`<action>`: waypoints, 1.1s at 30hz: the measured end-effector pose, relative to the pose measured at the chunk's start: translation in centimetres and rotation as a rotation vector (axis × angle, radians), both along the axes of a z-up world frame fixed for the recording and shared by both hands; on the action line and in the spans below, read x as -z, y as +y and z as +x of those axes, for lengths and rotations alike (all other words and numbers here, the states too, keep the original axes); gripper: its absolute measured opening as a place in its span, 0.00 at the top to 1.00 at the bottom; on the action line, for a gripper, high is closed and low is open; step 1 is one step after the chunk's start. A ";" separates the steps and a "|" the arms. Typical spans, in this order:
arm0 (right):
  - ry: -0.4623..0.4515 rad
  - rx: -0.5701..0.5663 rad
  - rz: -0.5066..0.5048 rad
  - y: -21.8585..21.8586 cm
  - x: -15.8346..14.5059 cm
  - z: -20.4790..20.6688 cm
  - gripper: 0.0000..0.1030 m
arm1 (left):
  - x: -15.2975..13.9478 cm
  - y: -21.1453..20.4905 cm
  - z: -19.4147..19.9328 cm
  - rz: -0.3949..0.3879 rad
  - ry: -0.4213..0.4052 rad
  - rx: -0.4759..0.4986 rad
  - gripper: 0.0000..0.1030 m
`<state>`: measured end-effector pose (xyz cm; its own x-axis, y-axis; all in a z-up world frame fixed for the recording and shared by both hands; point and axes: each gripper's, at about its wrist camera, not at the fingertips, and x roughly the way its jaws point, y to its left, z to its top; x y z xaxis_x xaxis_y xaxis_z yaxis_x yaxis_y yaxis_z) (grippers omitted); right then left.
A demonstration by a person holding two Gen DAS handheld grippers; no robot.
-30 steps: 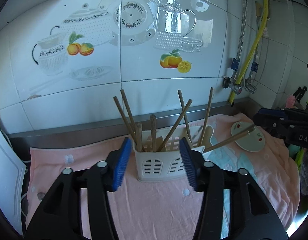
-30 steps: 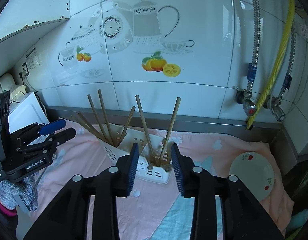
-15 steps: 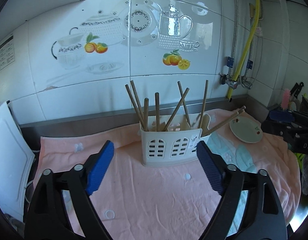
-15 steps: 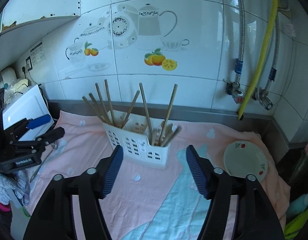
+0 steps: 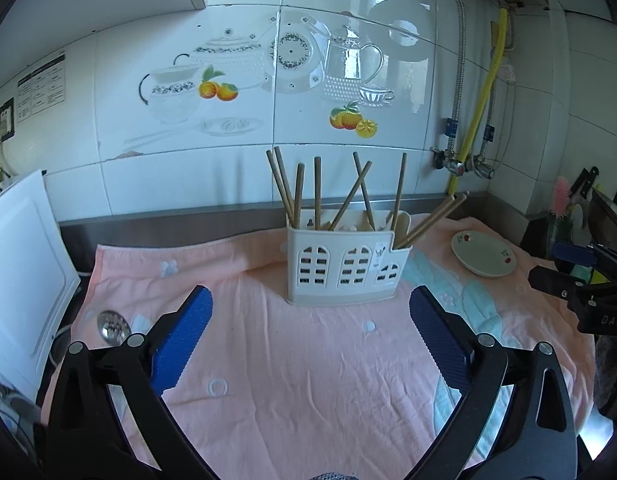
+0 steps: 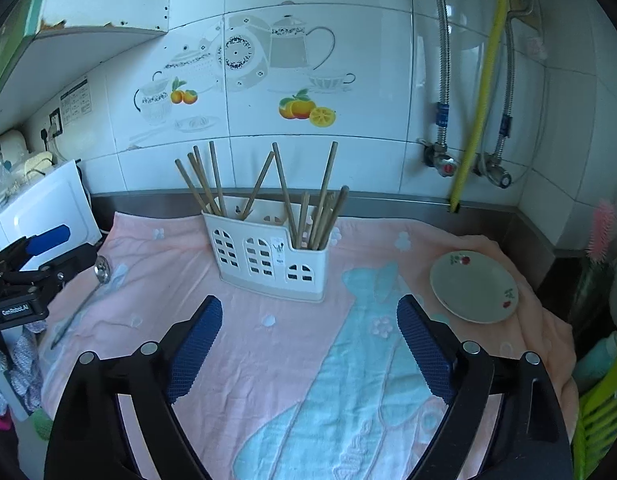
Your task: Organize utensils
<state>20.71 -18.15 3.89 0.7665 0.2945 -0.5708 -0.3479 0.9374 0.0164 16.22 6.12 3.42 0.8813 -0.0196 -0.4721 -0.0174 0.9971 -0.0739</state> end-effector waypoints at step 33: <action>-0.021 0.076 0.058 -0.6 5.3 -9.7 0.08 | 3.4 0.3 -9.4 0.015 0.005 -0.047 0.05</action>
<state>10.97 -18.71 -1.43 0.7997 0.2668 -0.5378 -0.2765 0.9588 0.0646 6.78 6.42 0.00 0.8785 0.0289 -0.4768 -0.0648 0.9961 -0.0591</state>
